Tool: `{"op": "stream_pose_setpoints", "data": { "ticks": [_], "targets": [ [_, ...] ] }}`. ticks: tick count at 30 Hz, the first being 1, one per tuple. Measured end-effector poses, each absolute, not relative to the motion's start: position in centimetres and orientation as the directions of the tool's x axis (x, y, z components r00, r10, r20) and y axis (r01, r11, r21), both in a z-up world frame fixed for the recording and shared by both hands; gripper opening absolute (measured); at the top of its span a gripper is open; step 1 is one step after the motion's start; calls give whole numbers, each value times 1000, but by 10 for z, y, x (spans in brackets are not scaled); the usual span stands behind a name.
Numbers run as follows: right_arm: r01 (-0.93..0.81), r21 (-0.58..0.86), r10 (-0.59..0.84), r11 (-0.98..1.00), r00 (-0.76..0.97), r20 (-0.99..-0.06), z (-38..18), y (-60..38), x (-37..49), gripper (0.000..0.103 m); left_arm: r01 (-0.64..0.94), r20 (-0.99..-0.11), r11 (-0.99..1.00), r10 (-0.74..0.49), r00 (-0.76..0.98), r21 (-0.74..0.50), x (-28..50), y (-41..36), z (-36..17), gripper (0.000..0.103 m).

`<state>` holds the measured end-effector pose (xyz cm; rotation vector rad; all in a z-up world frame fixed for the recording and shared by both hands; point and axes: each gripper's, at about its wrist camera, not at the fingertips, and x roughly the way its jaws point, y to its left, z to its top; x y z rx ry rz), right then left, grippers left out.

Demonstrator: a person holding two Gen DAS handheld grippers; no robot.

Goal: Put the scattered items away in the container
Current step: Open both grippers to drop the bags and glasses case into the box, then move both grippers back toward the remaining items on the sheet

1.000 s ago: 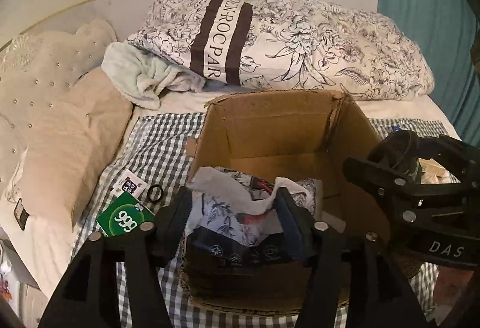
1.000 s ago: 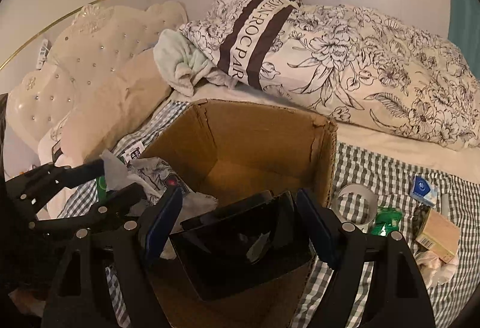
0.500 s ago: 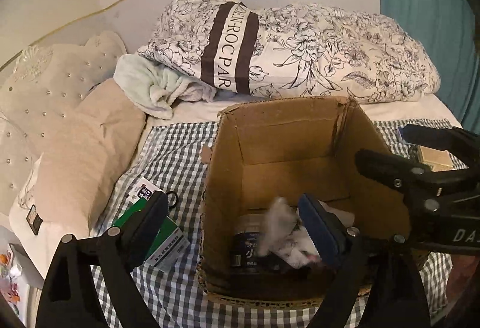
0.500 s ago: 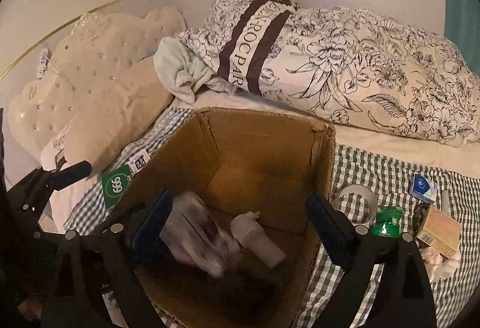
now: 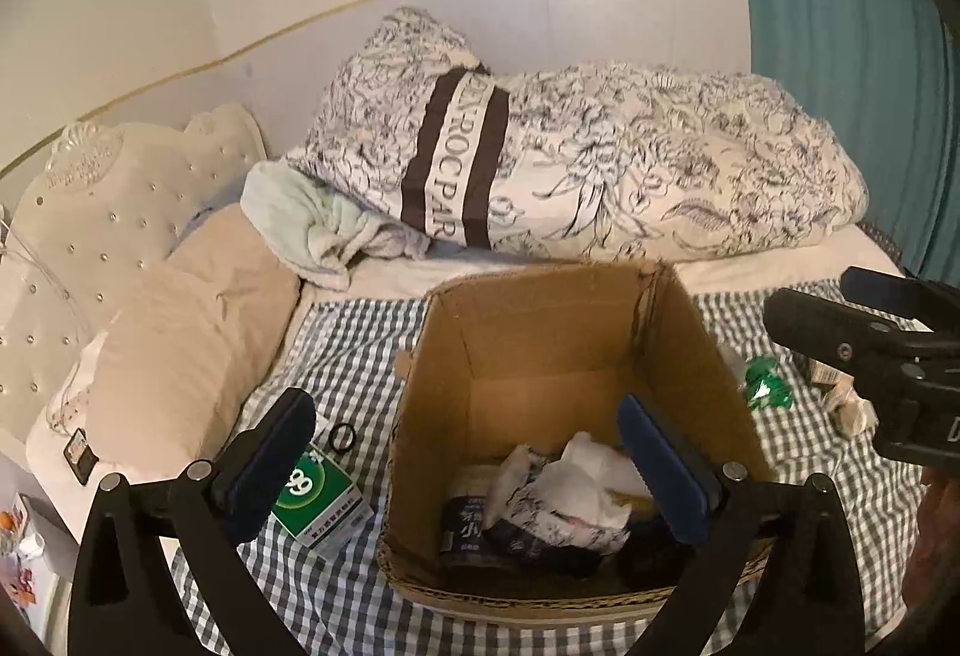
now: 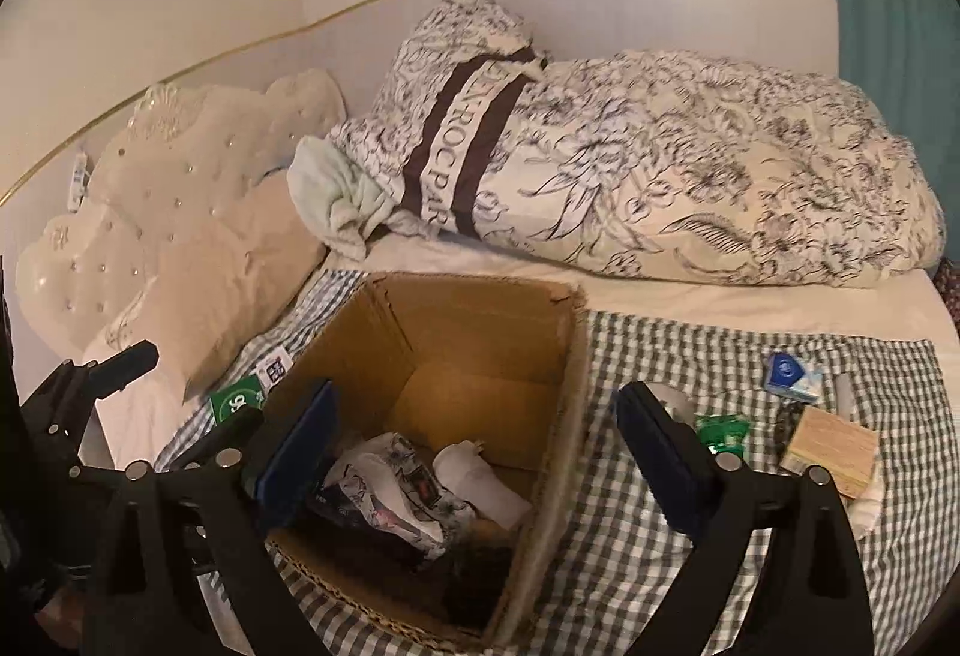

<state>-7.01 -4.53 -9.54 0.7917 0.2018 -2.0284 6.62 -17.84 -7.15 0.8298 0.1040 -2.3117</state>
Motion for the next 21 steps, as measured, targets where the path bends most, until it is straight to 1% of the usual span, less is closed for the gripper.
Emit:
{"op": "stream_pose_setpoints", "data": {
  "ticks": [3,6,11,14,21],
  "targets": [
    [803,141,-706,-579,-408,-578,-82,-29,-68,96,622,-569,-772,-574,-589,134,65,-168,-63,103],
    [788,85,-692,-610,-478,-541,-66,-12,-62,103,624,-543,-772,-578,-609,122,64,-155,-53,103],
    [762,-7,-665,-647,-570,-483,-44,14,-51,103,629,-512,-773,-574,-640,81,62,-136,-39,103],
    [747,-49,-650,-663,-608,-456,-32,32,-46,103,616,-516,-786,-550,-657,53,58,-124,-33,103],
    [716,-54,-633,-696,-647,-426,-16,73,-49,103,572,-517,-820,-496,-698,16,45,-88,-21,103]
  ]
}}
